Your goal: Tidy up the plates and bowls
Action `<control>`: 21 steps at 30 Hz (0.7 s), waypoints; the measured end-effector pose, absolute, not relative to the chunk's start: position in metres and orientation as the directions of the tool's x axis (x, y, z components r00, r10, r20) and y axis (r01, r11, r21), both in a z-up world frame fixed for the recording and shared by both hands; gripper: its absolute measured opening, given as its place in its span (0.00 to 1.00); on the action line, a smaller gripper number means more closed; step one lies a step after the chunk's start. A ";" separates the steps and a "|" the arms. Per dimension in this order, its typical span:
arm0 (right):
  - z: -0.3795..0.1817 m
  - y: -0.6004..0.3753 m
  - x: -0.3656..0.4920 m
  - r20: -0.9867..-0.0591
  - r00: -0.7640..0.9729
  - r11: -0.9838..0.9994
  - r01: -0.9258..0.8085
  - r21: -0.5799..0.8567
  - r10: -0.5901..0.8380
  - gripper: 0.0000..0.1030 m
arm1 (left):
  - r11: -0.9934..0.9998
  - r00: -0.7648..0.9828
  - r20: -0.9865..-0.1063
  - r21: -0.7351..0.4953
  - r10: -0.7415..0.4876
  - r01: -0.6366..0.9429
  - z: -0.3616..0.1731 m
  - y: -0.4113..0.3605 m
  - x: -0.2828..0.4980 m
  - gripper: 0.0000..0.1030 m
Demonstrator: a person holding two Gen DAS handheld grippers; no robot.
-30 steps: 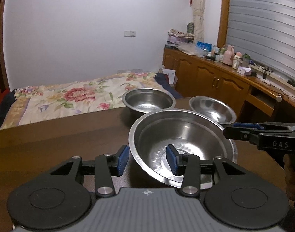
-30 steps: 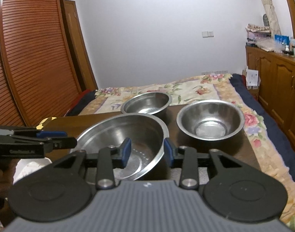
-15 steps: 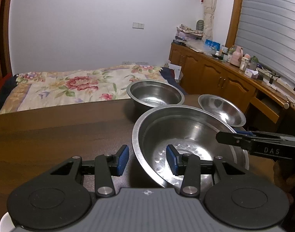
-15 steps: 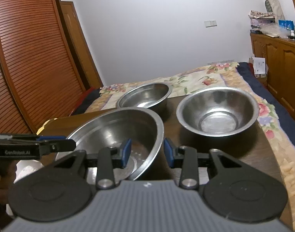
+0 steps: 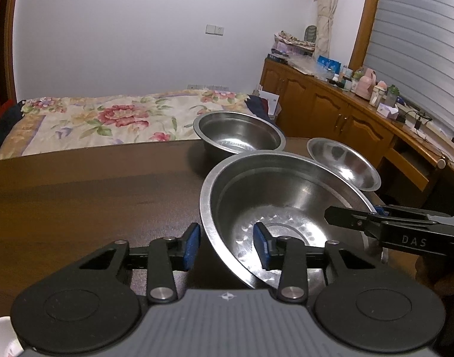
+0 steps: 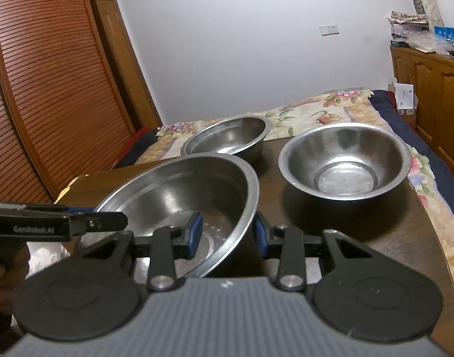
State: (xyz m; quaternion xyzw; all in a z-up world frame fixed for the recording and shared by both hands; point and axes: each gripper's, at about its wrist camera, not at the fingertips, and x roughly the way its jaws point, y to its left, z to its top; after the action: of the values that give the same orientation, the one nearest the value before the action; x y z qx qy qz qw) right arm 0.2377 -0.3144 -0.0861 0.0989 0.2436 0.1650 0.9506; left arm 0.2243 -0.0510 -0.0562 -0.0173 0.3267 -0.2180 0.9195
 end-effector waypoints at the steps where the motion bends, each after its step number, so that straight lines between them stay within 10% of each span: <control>1: -0.086 -0.314 0.238 -0.429 0.826 0.924 -0.269 0.270 0.366 0.33 | 0.904 0.690 -0.595 -0.176 -0.413 0.390 -0.056 -0.051 0.224 0.27; 21: -0.068 -0.308 0.199 -0.402 0.847 0.930 -0.259 0.259 0.348 0.26 | 0.887 0.719 -0.535 -0.148 -0.443 0.437 -0.033 -0.039 0.177 0.25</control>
State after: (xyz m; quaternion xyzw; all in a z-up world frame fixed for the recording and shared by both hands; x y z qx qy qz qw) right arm 0.1991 -0.3084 -0.0679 0.0979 0.2264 0.1588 0.9560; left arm 0.1767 -0.0388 -0.0332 -0.0056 0.2902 -0.2374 0.9270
